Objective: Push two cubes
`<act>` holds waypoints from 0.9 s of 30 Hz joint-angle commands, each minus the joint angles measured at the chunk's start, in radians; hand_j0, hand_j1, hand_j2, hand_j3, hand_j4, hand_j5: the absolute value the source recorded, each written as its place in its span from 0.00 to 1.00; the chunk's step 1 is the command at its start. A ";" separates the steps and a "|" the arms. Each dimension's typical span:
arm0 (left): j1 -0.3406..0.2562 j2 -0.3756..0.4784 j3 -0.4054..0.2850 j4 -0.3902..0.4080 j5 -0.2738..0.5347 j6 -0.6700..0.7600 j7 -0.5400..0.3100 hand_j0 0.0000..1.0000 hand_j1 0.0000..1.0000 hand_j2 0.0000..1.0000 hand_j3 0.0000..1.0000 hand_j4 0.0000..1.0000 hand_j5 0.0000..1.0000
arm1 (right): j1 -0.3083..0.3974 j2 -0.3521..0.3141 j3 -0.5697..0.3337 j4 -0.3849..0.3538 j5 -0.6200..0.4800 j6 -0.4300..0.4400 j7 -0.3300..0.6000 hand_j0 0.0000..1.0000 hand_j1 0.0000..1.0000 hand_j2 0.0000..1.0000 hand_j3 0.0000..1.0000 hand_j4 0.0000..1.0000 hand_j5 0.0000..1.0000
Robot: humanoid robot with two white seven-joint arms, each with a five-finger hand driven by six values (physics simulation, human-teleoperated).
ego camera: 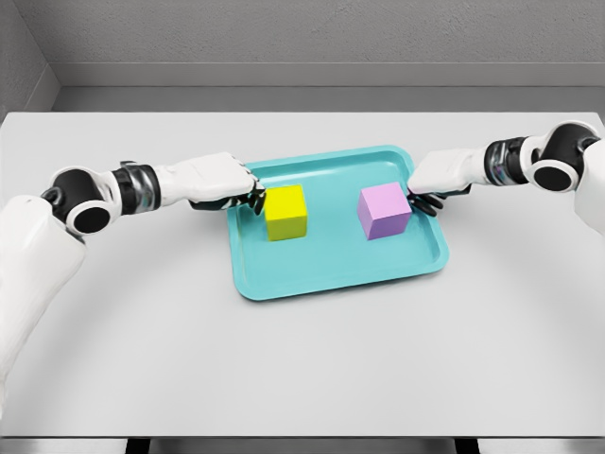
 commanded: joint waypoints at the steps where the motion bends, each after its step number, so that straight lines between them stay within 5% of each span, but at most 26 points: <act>1: 0.000 -0.011 0.000 0.000 0.005 0.003 0.000 0.44 0.44 0.44 0.44 0.44 0.44 | 0.000 0.000 0.012 -0.005 -0.006 0.002 0.000 0.13 0.13 0.13 0.13 0.13 0.13; 27: 0.011 0.002 -0.008 0.006 0.012 0.003 0.000 0.41 0.41 0.41 0.41 0.41 0.41 | 0.002 0.001 0.013 -0.069 -0.007 0.002 0.000 0.13 0.13 0.13 0.13 0.13 0.13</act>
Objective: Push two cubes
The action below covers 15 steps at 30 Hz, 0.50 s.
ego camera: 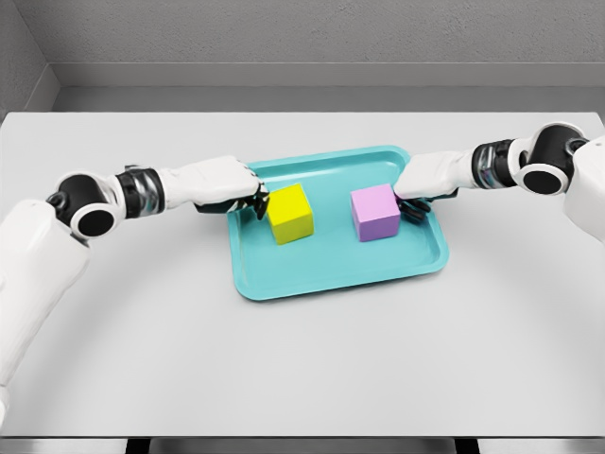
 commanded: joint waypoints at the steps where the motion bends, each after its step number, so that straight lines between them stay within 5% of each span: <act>1: 0.000 0.005 0.000 0.003 -0.035 -0.016 -0.004 0.41 0.41 0.41 0.41 0.41 0.41 | 0.000 0.003 -0.001 -0.002 -0.003 0.002 0.000 0.13 0.13 0.13 0.13 0.13 0.13; 15: 0.003 0.006 0.000 0.003 -0.038 -0.016 -0.004 0.41 0.41 0.41 0.41 0.41 0.41 | 0.003 0.020 -0.001 -0.002 -0.003 0.002 0.000 0.13 0.13 0.13 0.13 0.13 0.13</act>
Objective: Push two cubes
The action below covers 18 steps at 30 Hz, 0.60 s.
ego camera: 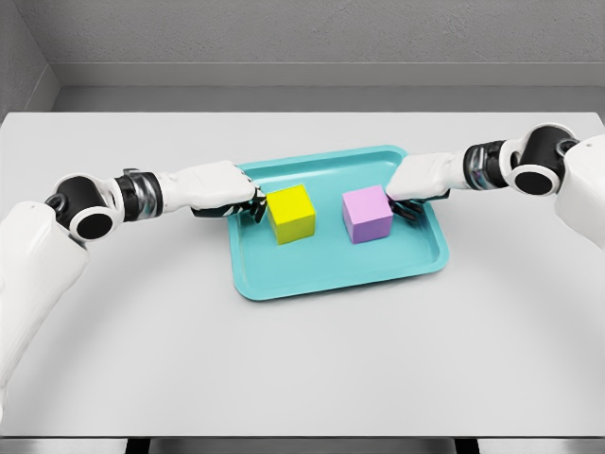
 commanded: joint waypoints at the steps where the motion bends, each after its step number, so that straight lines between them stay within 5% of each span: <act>1: 0.002 0.001 0.000 0.000 0.004 0.002 0.000 0.41 0.41 0.41 0.41 0.41 0.41 | 0.000 0.002 -0.001 0.000 -0.003 0.002 0.000 0.13 0.13 0.13 0.13 0.13 0.13; 18: 0.003 -0.016 0.006 0.009 0.001 0.002 0.000 0.41 0.41 0.41 0.41 0.41 0.41 | -0.011 -0.004 -0.007 0.024 -0.003 0.002 0.000 0.13 0.13 0.13 0.13 0.13 0.13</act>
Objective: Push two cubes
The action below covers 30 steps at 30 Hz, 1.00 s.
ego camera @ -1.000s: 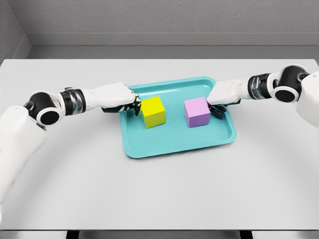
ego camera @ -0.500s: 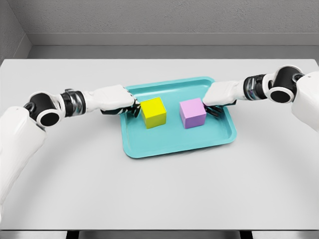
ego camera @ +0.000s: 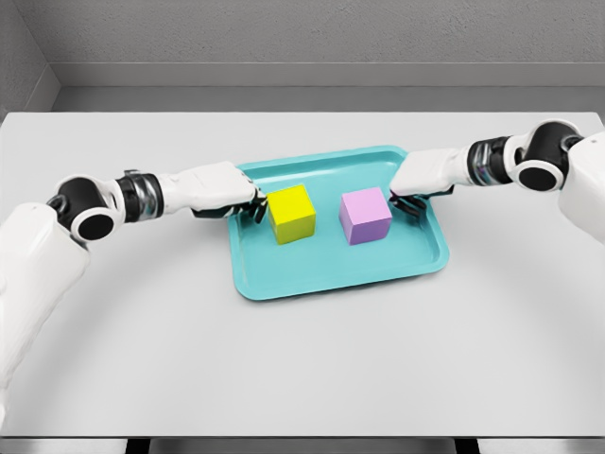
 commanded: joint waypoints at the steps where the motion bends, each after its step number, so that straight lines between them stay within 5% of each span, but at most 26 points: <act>1: 0.000 -0.008 0.002 0.004 0.005 0.003 0.000 0.41 0.41 0.41 0.41 0.41 0.41 | 0.000 -0.001 -0.005 0.003 -0.003 0.002 0.000 0.12 0.12 0.12 0.12 0.12 0.12; 7: -0.002 -0.031 0.003 0.018 0.004 0.003 0.000 0.41 0.41 0.41 0.41 0.41 0.41 | -0.046 -0.020 -0.015 -0.006 -0.008 0.002 0.000 0.13 0.13 0.13 0.13 0.13 0.13; 10: -0.005 -0.041 0.003 0.018 0.004 0.003 0.000 0.41 0.41 0.41 0.41 0.41 0.41 | -0.049 -0.084 -0.004 -0.086 -0.008 0.002 0.000 0.13 0.13 0.13 0.13 0.13 0.13; 17: -0.009 -0.063 -0.004 0.031 0.004 0.003 0.000 0.41 0.41 0.41 0.41 0.41 0.41 | -0.040 -0.089 0.113 -0.145 -0.008 0.002 0.000 0.13 0.13 0.13 0.13 0.13 0.13; 30: -0.011 -0.040 0.023 0.065 0.013 0.003 0.000 0.40 0.40 0.40 0.40 0.40 0.40 | -0.012 -0.086 0.134 -0.144 -0.008 0.002 0.000 0.13 0.13 0.13 0.13 0.13 0.13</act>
